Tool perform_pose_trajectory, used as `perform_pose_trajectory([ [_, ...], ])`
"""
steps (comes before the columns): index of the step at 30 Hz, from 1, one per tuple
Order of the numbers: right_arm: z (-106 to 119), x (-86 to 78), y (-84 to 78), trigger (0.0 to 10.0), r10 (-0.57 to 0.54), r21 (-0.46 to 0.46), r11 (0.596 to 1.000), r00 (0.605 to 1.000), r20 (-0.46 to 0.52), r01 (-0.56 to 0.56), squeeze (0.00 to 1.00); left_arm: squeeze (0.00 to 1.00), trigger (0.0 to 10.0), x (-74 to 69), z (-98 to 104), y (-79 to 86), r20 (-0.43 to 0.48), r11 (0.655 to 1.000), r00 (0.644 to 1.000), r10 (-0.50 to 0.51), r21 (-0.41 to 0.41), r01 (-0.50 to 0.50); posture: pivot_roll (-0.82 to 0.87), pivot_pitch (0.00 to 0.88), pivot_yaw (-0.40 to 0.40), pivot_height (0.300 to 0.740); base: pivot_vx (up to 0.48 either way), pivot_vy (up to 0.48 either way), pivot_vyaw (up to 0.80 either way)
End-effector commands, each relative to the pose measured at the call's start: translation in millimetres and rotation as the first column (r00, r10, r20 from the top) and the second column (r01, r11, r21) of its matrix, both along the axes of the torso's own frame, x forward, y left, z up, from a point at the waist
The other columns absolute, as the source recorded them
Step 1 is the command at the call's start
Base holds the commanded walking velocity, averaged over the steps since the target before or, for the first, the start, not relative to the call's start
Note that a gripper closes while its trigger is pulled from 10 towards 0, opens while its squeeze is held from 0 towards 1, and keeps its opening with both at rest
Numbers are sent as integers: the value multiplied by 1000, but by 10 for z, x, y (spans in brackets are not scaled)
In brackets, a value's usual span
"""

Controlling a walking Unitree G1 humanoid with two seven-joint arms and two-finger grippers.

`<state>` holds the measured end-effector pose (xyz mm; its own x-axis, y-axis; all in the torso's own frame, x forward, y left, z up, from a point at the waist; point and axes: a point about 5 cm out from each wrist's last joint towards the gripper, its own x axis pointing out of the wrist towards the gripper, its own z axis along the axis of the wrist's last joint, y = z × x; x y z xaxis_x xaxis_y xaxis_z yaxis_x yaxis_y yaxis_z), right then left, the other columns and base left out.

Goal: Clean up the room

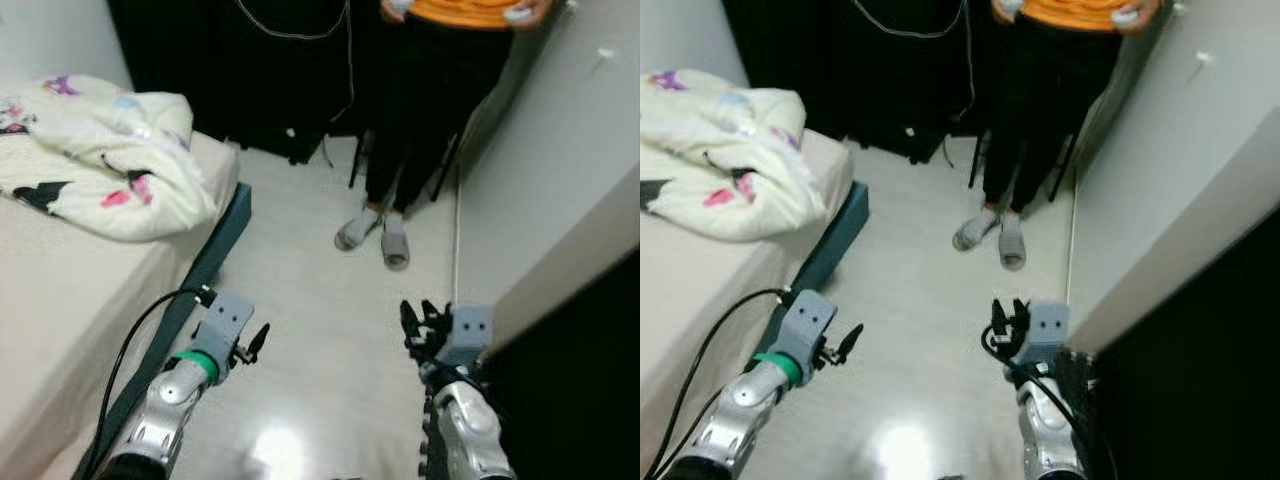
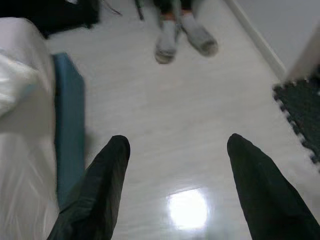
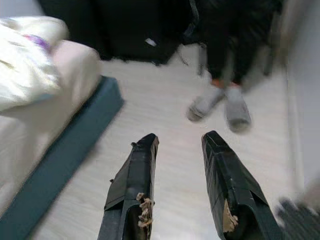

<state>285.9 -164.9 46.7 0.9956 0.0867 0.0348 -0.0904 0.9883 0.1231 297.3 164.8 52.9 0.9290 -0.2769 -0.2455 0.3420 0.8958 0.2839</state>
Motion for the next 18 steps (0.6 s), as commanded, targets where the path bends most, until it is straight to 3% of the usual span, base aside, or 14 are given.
perform_pose_trajectory([
  [1, 13, -20, -67, 10000, -25, 3, 1000, 1000, 2, 25, 0, 0, 10000, -25, 6, -36, 1, 1000, 1000, -11, -26, 11, 34, 99, 38, 740, 0, 0, -800],
  [8, 37, 0, -48, 10000, -11, -21, 1000, 1000, 4, 11, 0, 0, 10000, -35, -2, -35, 20, 1000, 1000, 4, -11, -4, 33, 101, 26, 740, 69, 0, -680],
  [18, 65, 14, -16, 10000, 2, -22, 1000, 1000, 2, -2, 0, 0, 10000, -24, -1, -28, 14, 999, 999, 49, -12, -48, 32, 103, 17, 740, 431, 0, 0],
])
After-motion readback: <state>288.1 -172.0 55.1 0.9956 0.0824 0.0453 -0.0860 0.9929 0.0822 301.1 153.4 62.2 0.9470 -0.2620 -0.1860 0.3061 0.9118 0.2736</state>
